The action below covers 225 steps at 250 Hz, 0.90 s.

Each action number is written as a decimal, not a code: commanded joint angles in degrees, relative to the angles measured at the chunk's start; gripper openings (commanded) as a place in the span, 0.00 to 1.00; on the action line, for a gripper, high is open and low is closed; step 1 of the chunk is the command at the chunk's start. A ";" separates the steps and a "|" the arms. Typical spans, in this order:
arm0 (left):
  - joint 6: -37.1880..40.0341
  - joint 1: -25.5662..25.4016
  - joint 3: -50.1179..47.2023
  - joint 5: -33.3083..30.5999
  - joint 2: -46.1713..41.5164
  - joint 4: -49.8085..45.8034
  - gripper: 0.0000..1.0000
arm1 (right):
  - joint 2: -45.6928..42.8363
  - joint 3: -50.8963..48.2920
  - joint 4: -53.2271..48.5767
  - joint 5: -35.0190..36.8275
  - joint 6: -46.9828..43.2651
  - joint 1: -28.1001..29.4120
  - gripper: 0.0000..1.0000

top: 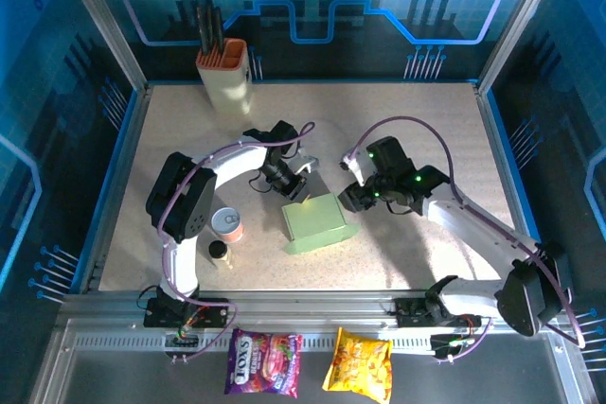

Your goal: Fold the paper box

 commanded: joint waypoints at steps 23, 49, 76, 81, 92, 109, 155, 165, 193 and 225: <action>1.09 -0.35 1.05 -2.04 1.51 -1.07 0.17 | -3.02 -3.92 -2.08 1.26 -24.28 8.04 0.71; 1.17 -0.31 1.29 -2.41 1.50 -1.19 0.14 | -1.85 -4.12 -4.58 5.03 -31.02 11.91 0.77; 1.18 -0.37 1.38 -2.97 1.56 -1.12 0.12 | -0.68 -5.17 -2.92 5.55 -34.03 13.37 0.92; 1.17 -0.35 1.42 -3.22 1.53 -1.04 0.11 | -0.44 -5.67 -2.28 5.61 -34.36 13.70 0.94; 1.09 -0.35 1.33 -3.50 1.62 -1.01 0.10 | -0.01 -6.01 -1.40 5.45 -35.13 14.62 0.95; 0.95 -0.35 1.52 -3.81 1.78 -1.25 0.10 | 0.54 -6.82 0.53 5.69 -36.37 16.33 0.96; 0.92 -0.35 1.45 -5.12 2.04 -1.29 0.09 | 3.75 -7.98 4.85 6.92 -39.39 18.97 0.96; 1.02 -0.36 1.45 -5.55 2.04 -1.24 0.09 | 4.64 -8.18 5.68 7.53 -40.01 19.20 0.96; 1.09 -0.40 1.59 -6.63 2.06 -1.36 0.08 | 7.08 -7.86 6.58 9.24 -41.94 19.80 0.96; 1.17 -0.35 1.93 -7.15 2.38 -1.56 0.08 | 8.91 -7.13 7.70 9.78 -43.24 20.11 0.95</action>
